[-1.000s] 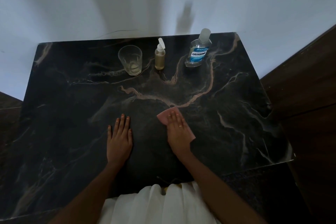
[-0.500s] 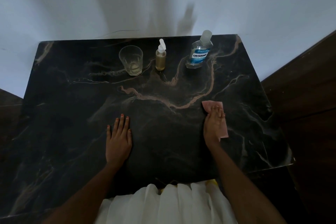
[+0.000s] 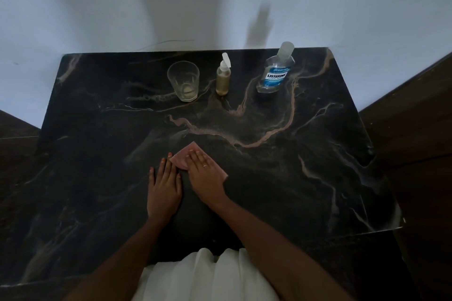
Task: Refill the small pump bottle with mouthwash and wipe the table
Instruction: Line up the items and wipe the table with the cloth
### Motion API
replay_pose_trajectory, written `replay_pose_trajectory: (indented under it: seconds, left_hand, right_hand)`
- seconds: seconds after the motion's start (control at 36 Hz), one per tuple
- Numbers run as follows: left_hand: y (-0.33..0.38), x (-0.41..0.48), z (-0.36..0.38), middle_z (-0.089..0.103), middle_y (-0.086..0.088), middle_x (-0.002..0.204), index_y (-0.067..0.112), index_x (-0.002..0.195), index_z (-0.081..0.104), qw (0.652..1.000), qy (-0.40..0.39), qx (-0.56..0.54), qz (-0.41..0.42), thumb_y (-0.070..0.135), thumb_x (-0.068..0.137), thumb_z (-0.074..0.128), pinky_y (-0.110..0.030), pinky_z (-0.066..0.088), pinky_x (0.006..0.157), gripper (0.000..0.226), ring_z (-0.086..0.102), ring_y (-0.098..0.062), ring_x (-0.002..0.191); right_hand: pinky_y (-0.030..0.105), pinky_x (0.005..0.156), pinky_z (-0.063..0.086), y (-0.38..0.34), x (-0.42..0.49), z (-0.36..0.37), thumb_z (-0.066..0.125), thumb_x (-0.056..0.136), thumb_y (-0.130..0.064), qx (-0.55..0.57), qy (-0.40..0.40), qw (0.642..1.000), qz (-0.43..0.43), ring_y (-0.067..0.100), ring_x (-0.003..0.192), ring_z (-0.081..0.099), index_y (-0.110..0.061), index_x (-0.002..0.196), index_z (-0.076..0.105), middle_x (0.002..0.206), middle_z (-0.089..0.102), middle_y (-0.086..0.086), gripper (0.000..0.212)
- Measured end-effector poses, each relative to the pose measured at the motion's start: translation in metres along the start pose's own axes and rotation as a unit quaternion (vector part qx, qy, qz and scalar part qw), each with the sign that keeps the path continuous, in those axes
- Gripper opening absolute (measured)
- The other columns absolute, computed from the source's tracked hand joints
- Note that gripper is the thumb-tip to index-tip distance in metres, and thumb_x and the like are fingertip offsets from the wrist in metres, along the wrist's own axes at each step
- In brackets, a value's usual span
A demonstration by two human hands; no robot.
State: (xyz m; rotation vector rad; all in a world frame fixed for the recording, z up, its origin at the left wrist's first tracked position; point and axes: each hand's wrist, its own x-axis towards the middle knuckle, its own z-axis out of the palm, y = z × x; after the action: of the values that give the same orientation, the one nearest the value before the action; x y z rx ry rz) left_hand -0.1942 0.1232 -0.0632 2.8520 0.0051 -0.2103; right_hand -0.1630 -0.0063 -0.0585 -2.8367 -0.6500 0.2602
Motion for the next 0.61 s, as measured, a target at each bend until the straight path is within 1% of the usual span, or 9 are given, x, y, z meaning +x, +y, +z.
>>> replay_pose_trajectory:
  seconds: [0.06,0.11,0.19,0.31,0.36,0.44,0.5,0.53,0.61]
  left_hand:
    - [0.000,0.000,0.000,0.019,-0.006,0.153,0.010,0.141,0.023,1.000,0.002,-0.001,-0.005,0.038,0.089,0.006,-0.042,0.004,0.115,0.062,0.006,-0.013,0.140]
    - [0.000,0.000,0.000,0.020,-0.005,0.152,0.010,0.142,0.022,1.000,0.005,-0.006,-0.008,0.038,0.089,0.007,-0.042,0.004,0.115,0.061,0.007,-0.013,0.139]
    - [0.000,0.000,-0.001,0.021,-0.004,0.152,0.013,0.142,0.021,1.000,0.009,-0.008,-0.009,0.037,0.090,0.010,-0.042,0.006,0.115,0.059,0.010,-0.013,0.139]
    - [0.000,-0.001,-0.002,0.019,-0.002,0.153,0.015,0.143,0.018,1.000,0.007,-0.011,-0.009,0.039,0.089,0.008,-0.041,0.004,0.115,0.060,0.007,-0.011,0.139]
    - [0.000,-0.001,-0.002,0.016,-0.002,0.153,0.015,0.144,0.015,1.000,0.004,-0.011,-0.010,0.040,0.089,0.006,-0.040,0.003,0.116,0.061,0.005,-0.010,0.139]
    - [0.001,-0.001,-0.003,0.013,0.000,0.154,0.016,0.144,0.012,1.000,0.000,-0.013,-0.010,0.041,0.088,0.004,-0.040,0.001,0.116,0.062,0.003,-0.010,0.140]
    - [0.002,-0.001,-0.004,0.012,0.000,0.154,0.016,0.144,0.011,1.000,-0.001,-0.014,-0.010,0.042,0.088,0.003,-0.039,0.000,0.116,0.062,0.002,-0.010,0.140]
    - [0.002,-0.001,-0.003,0.012,0.001,0.154,0.016,0.144,0.011,1.000,-0.001,-0.015,-0.011,0.042,0.088,0.004,-0.039,0.000,0.116,0.062,0.002,-0.010,0.140]
    - [0.001,-0.001,-0.002,0.013,0.001,0.154,0.017,0.144,0.010,1.000,0.001,-0.014,-0.015,0.041,0.089,0.005,-0.038,0.000,0.116,0.060,0.002,-0.009,0.140]
  right_hand:
    - [0.029,0.111,-0.009,0.006,0.002,-0.001,0.022,0.099,-0.017,0.004,0.011,1.000,-0.001,0.020,0.142,0.002,-0.005,0.143,0.010,0.154,0.009,0.013,0.048]
    - [0.029,0.111,-0.006,0.013,0.006,-0.005,0.024,0.098,-0.017,0.014,0.021,1.000,0.018,0.019,0.142,0.005,-0.006,0.143,0.014,0.154,0.011,0.012,0.047]
    - [0.033,0.115,0.003,0.034,0.011,-0.016,0.026,0.098,-0.013,0.029,0.039,0.995,0.085,0.022,0.142,0.010,-0.005,0.142,0.018,0.153,0.015,0.013,0.046]
    - [0.039,0.114,0.009,0.083,0.006,-0.033,0.030,0.097,-0.012,0.041,0.073,0.981,0.175,0.025,0.140,0.017,-0.005,0.141,0.022,0.151,0.022,0.015,0.045]
    - [0.042,0.115,0.012,0.110,-0.001,-0.042,0.032,0.096,-0.007,0.060,0.111,0.966,0.224,0.028,0.139,0.020,-0.004,0.139,0.027,0.149,0.026,0.018,0.044]
    - [0.049,0.113,0.019,0.153,-0.017,-0.055,0.032,0.094,-0.003,0.088,0.168,0.927,0.322,0.035,0.135,0.028,-0.001,0.135,0.035,0.144,0.033,0.022,0.041]
    - [0.049,0.113,0.014,0.180,-0.031,-0.061,0.031,0.095,-0.005,0.093,0.179,0.898,0.390,0.036,0.136,0.024,-0.001,0.137,0.031,0.146,0.029,0.022,0.042]
    - [0.048,0.114,0.010,0.192,-0.037,-0.062,0.030,0.096,-0.006,0.086,0.167,0.890,0.416,0.035,0.138,0.019,-0.001,0.139,0.027,0.149,0.024,0.021,0.044]
    - [0.045,0.114,0.005,0.208,-0.046,-0.061,0.027,0.096,-0.006,0.067,0.135,0.884,0.443,0.035,0.140,0.011,0.000,0.141,0.017,0.151,0.017,0.021,0.046]
